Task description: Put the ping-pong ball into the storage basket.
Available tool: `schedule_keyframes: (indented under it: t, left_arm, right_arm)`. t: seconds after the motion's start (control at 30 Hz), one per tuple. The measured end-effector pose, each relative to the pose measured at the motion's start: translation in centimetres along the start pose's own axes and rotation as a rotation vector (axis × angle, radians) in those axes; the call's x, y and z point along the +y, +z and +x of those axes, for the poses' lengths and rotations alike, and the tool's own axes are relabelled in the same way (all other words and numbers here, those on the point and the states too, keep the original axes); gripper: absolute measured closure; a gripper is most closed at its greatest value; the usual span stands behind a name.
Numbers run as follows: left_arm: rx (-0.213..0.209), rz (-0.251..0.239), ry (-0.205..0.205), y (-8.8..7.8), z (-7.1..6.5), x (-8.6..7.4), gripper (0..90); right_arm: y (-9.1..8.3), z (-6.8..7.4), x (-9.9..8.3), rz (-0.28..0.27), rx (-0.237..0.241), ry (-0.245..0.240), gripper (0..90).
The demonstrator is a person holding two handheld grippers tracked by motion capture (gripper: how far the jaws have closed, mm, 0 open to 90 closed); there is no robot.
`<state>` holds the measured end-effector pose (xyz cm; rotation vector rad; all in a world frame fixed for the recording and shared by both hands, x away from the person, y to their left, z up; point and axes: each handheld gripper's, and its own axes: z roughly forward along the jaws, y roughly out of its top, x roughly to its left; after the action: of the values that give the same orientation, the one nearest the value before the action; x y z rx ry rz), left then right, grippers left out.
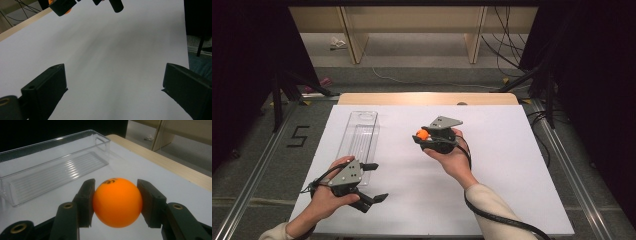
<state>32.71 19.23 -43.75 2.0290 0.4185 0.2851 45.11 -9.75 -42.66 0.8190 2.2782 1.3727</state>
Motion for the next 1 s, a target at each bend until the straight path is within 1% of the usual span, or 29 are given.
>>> schedule_keyframes:
  t: [1.0]
  left_arm:
    - [-0.002,0.001,0.001,0.01,-0.03,0.01,4.7]
  right_arm:
    - [0.93,0.87,0.55,-0.007,0.025,-0.006,51.5]
